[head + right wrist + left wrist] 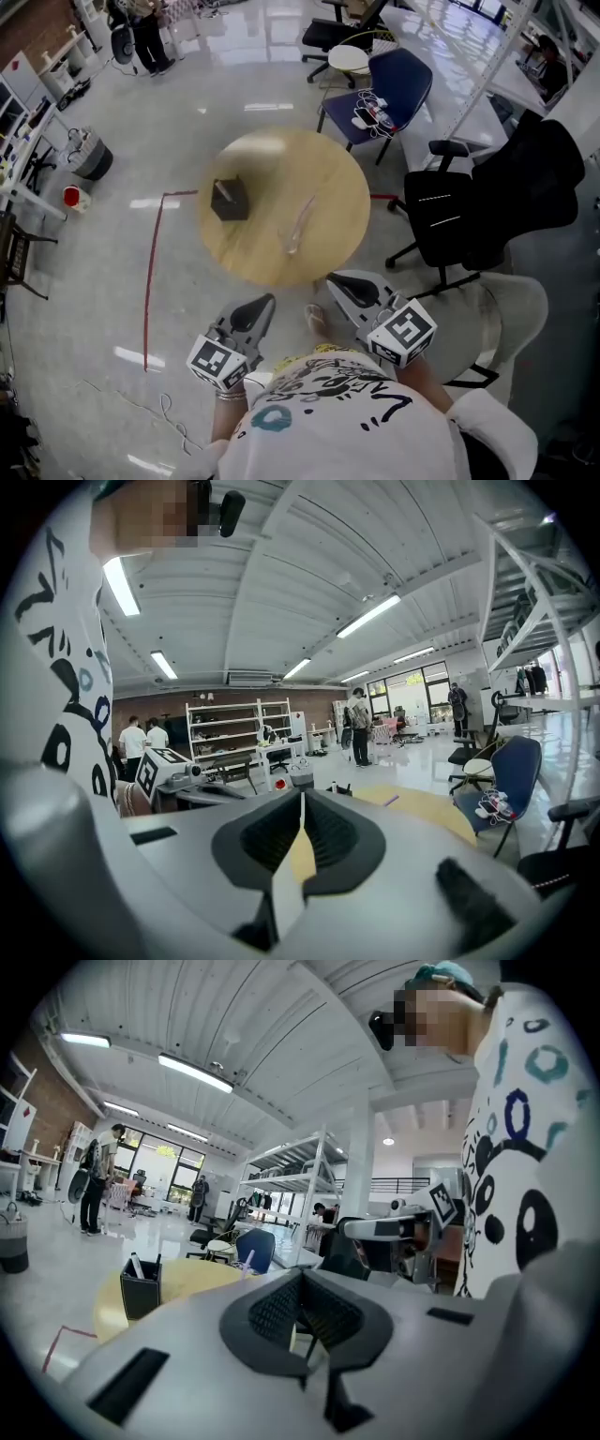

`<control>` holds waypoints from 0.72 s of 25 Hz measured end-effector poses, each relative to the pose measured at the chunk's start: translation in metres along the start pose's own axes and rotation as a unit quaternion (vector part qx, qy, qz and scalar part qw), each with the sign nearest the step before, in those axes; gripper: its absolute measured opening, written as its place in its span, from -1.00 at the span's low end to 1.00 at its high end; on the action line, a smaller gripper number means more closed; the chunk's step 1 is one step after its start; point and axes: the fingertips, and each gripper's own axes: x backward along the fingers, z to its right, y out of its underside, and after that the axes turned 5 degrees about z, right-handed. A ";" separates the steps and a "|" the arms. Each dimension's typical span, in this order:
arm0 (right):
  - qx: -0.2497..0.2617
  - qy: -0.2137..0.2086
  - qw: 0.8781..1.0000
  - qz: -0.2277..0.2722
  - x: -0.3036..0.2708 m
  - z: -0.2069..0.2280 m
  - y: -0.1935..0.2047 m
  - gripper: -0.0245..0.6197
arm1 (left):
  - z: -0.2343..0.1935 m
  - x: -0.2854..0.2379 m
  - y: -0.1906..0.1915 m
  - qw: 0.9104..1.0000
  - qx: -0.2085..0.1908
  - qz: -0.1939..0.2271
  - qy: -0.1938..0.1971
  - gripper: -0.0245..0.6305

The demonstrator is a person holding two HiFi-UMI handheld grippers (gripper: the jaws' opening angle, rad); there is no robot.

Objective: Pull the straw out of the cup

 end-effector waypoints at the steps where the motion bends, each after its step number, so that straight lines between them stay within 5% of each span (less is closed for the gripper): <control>1: -0.002 -0.004 1.000 0.000 -0.007 0.006 -0.003 -0.84 | -0.007 -0.006 -0.004 1.000 0.001 0.001 -0.004 -0.88; 18: -0.042 -0.078 0.995 -0.045 -0.084 0.102 0.010 -0.84 | -0.086 -0.093 -0.013 0.998 0.015 -0.019 -0.066 -0.88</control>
